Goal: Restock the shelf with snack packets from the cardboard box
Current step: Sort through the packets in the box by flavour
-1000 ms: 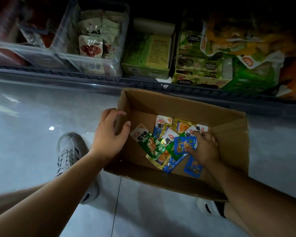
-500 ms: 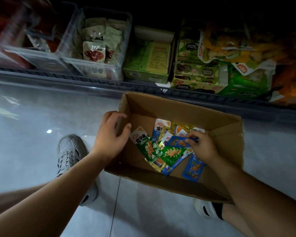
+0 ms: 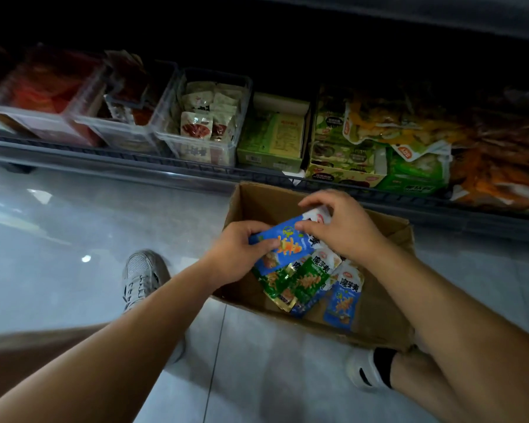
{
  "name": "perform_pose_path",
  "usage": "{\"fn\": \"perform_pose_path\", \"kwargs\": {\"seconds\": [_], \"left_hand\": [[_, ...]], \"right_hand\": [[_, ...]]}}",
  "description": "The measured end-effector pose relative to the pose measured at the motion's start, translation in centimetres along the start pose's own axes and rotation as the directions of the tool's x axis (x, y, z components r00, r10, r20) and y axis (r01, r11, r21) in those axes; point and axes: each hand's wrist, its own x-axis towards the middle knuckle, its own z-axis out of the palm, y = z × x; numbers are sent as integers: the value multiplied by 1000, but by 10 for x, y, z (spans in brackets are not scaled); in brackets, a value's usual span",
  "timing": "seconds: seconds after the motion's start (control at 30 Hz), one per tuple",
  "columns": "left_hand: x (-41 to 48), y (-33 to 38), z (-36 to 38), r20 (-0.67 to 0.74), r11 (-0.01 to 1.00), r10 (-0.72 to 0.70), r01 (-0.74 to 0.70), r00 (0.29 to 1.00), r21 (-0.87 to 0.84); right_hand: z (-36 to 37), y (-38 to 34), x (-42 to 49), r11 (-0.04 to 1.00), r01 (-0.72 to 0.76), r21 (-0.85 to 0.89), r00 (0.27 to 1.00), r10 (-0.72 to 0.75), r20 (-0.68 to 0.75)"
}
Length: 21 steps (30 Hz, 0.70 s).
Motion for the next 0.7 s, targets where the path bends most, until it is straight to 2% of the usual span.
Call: {"fn": "perform_pose_path", "kwargs": {"seconds": [0.07, 0.13, 0.2, 0.33, 0.4, 0.47, 0.53, 0.6, 0.7], "left_hand": [[-4, -3, 1, -34, 988, -44, 38, 998, -150], [-8, -1, 4, 15, 970, -70, 71, 997, -232], [-10, -2, 8, 64, 962, -76, 90, 995, -257], [-9, -4, 10, 83, 944, -114, 133, 990, -301], [-6, -9, 4, 11, 936, -129, 125, 992, -328], [-2, -14, -4, -73, 932, -146, 113, 987, -345], [1, -18, -10, -110, 927, -162, 113, 981, -357], [2, -21, -13, -128, 931, -161, 108, 979, -349], [4, -21, -13, -144, 941, -149, 95, 978, -324]], "right_hand": [[-3, 5, -4, 981, -150, 124, 988, 154, -28], [0, 8, -7, 909, -266, 320, 964, 246, 102], [7, 9, -7, 868, -273, 415, 960, 220, 172], [19, 15, -2, 877, -200, 438, 979, 160, 126], [22, 40, -2, 925, -204, 321, 978, 177, 112], [25, 82, -5, 971, -236, -25, 963, 237, 126], [32, 126, -12, 916, -313, -249, 922, 356, 152], [42, 161, -20, 868, -382, -316, 869, 454, 198], [57, 190, -26, 793, -372, -483, 816, 528, 238]]}}
